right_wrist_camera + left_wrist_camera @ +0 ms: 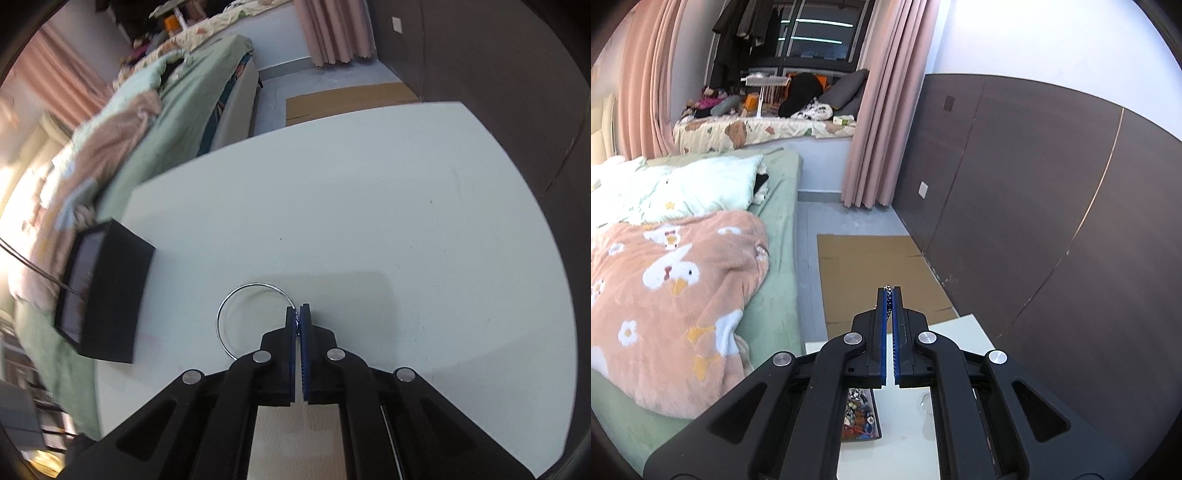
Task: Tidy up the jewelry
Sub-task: 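Grasp the silver ring with the right tool while the left tool holds the chain over the box, then lower the chain and ring into the black box and open both tools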
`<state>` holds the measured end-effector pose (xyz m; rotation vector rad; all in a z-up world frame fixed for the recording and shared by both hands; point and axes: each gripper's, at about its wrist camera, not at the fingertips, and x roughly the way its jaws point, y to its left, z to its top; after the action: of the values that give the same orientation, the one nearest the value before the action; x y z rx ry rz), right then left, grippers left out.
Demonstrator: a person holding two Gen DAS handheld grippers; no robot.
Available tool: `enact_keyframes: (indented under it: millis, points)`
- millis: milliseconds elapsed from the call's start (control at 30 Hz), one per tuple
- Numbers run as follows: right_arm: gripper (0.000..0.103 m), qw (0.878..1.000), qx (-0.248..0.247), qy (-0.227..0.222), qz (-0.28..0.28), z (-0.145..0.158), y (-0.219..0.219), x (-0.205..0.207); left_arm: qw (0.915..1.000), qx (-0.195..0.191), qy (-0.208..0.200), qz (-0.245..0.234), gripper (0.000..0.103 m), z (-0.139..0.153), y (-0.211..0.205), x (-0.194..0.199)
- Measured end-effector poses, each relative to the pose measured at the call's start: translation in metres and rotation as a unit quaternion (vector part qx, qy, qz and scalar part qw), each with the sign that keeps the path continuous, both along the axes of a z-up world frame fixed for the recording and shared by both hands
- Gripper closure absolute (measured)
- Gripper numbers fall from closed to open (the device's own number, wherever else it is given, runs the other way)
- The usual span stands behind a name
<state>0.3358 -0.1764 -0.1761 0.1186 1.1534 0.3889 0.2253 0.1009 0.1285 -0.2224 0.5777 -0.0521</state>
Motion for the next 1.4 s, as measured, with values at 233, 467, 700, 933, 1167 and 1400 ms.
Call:
enact_keyframes:
  millis: [233,467,700,933,1167,1400]
  points:
    - [0.101,0.998,0.064,-0.001,-0.009,0.013,-0.015,-0.001,0.999,-0.02,0.039,-0.003,0.1,-0.043,0.005,0.006]
    - [0.101,0.995,0.097,-0.021,0.001,0.036,-0.005,-0.003,0.9951,-0.046,0.088,0.0,0.1,-0.101,0.013,0.014]
    - [0.101,0.989,0.136,-0.043,0.027,0.061,0.019,-0.011,0.987,-0.066,0.146,0.004,0.093,-0.163,0.021,0.029]
    - [0.101,0.983,0.166,-0.049,0.068,0.073,0.058,-0.016,0.985,-0.073,0.15,0.043,0.036,-0.185,0.046,0.015]
    - [0.1,0.977,0.186,-0.035,0.098,0.072,0.102,-0.017,0.9828,-0.086,0.145,0.074,0.016,-0.194,0.072,-0.01]
    - [0.045,0.977,0.198,-0.011,0.084,0.06,0.117,-0.017,0.98,-0.097,0.146,0.094,0.01,-0.199,0.084,-0.027]
